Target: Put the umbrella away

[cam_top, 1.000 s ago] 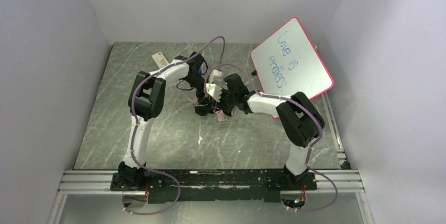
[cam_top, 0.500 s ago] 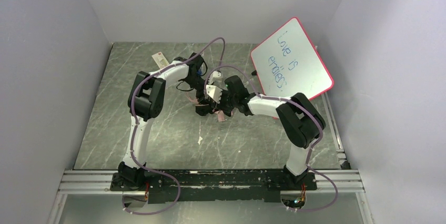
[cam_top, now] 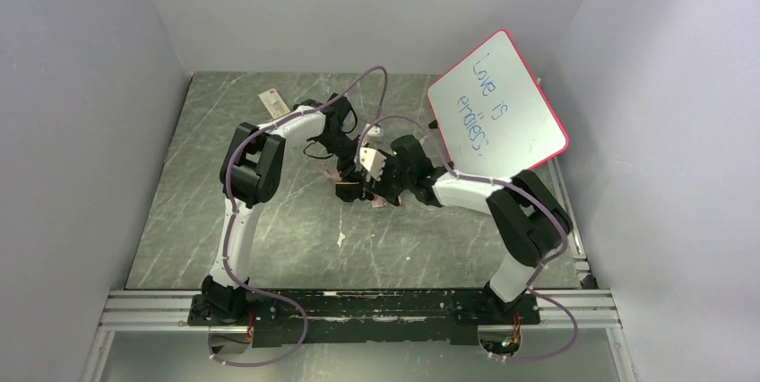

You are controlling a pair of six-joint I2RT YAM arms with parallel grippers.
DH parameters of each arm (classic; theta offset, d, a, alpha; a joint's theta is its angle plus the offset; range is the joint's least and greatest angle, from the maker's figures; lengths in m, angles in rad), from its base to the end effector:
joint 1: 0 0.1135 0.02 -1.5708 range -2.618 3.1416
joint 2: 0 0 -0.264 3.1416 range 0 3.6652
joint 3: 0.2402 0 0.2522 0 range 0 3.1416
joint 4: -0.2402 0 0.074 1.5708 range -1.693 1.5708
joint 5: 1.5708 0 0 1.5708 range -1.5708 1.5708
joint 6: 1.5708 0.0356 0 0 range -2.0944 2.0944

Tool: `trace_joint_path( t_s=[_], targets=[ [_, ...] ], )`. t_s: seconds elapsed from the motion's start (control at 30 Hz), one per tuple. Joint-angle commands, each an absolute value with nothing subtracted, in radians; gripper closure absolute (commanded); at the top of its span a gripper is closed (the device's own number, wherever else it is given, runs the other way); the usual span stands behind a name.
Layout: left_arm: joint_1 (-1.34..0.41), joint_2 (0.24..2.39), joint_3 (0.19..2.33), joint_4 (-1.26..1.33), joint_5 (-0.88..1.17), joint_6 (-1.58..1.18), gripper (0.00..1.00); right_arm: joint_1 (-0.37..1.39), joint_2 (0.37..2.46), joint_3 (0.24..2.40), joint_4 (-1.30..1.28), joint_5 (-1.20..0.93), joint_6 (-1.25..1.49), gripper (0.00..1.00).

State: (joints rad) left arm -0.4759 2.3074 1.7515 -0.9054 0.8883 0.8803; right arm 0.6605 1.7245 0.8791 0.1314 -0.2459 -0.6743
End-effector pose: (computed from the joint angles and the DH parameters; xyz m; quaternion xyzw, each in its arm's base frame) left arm 0.3852 -0.2296 0.1349 0.5839 0.6874 -0.4104 0.1346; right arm 0.2710 0.2215 0.1598 -0.5988 0.6775 0.1087 0.4130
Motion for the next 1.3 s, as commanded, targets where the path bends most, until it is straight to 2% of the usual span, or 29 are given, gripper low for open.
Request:
trace_joint_path(
  t_s=[0.0, 0.2, 0.37, 0.6, 0.77, 0.93, 1.13, 1.27],
  targets=[
    [-0.508, 2.415, 1.686, -0.935, 0.73, 0.85, 0.95, 0.674, 1.566, 0.809, 0.208, -0.27, -0.529, 0.38],
    [-0.502, 2.412, 1.681, -0.9, 0.716, 0.807, 0.95, 0.673, 1.342, 0.618, 0.373, -0.109, -0.146, 0.37],
    [-0.471, 2.422, 1.694, -0.845, 0.694, 0.726, 0.95, 0.674, 1.183, 0.551, 0.267, 0.038, 0.081, 0.38],
    [-0.436, 2.432, 1.71, -0.771, 0.616, 0.629, 0.95, 0.675, 1.035, 0.451, 0.241, 0.104, 0.378, 0.41],
    [-0.43, 2.42, 1.686, -0.743, 0.578, 0.615, 0.95, 0.675, 1.102, 0.498, 0.109, 0.096, 0.556, 0.44],
    [-0.41, 2.417, 1.668, -0.716, 0.536, 0.592, 0.95, 0.707, 1.192, 0.514, 0.134, 0.038, 0.658, 0.46],
    [-0.389, 2.403, 1.638, -0.695, 0.519, 0.591, 0.95, 0.827, 1.322, 0.585, 0.124, 0.188, 0.614, 0.51],
    [-0.388, 2.401, 1.632, -0.693, 0.518, 0.594, 0.95, 0.903, 1.454, 0.671, 0.096, 0.318, 0.54, 0.47]
  ],
)
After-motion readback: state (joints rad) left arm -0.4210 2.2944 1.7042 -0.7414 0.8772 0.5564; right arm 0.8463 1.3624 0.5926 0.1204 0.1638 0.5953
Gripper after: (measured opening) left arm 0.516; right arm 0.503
